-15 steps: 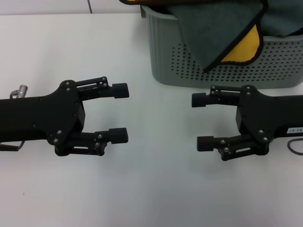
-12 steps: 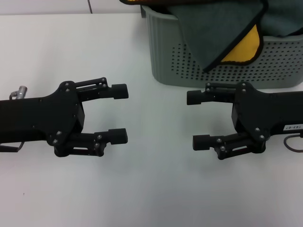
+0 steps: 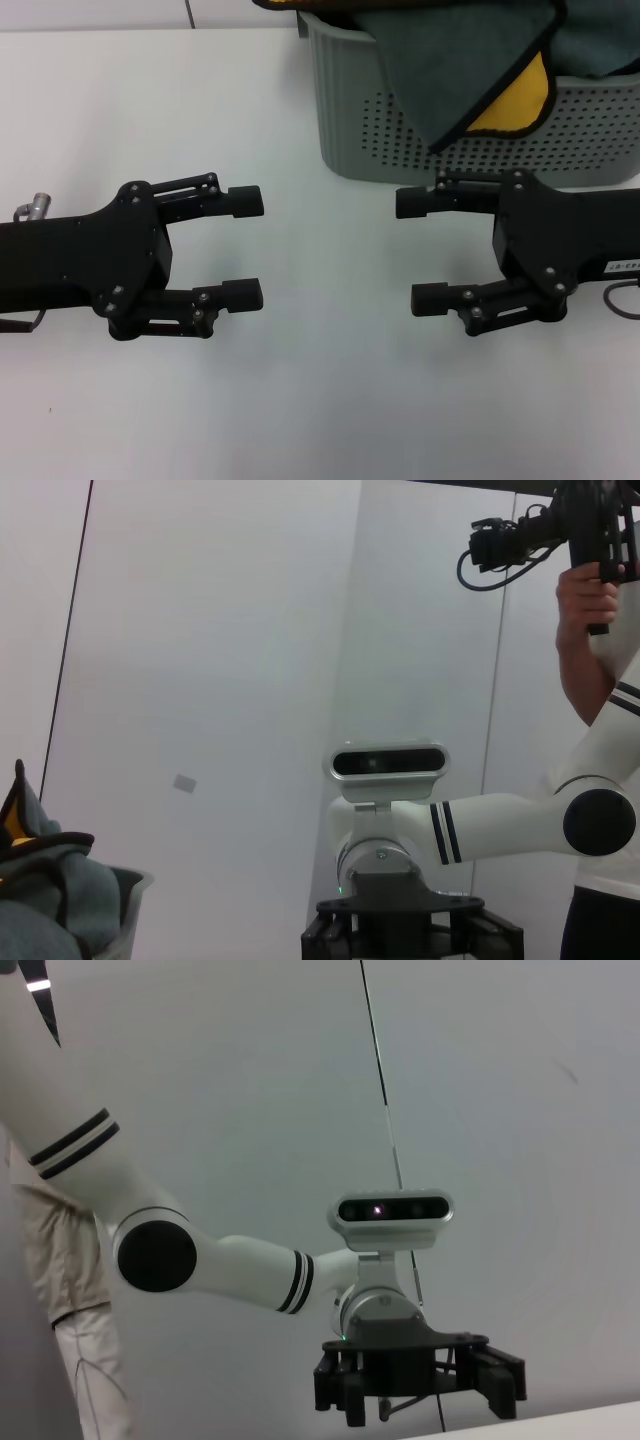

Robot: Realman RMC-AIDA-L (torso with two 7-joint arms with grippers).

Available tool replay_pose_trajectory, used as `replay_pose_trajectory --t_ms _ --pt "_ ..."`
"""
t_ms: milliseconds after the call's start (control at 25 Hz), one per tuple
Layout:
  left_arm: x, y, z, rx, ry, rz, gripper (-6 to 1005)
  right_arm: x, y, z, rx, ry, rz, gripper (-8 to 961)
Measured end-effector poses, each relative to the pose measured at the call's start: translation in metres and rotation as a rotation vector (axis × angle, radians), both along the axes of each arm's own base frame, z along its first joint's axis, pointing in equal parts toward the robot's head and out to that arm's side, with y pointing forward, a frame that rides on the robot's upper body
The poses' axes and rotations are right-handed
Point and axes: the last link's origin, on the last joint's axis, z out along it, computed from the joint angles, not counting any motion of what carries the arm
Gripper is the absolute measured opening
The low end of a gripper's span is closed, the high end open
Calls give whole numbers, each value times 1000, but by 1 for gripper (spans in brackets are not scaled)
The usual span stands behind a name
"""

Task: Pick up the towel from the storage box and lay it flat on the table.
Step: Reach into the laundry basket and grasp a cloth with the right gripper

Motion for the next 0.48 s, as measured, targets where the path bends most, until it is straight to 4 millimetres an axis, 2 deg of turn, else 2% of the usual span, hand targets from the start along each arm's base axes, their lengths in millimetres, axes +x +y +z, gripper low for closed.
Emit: replay_pose_trajectory --t_ms 280,480 --pt "2 2 0 20 -7 -8 803 5 -2 3 6 20 -23 856" --pt "20 22 5 80 -22 31 802 20 -6 3 4 6 -80 856"
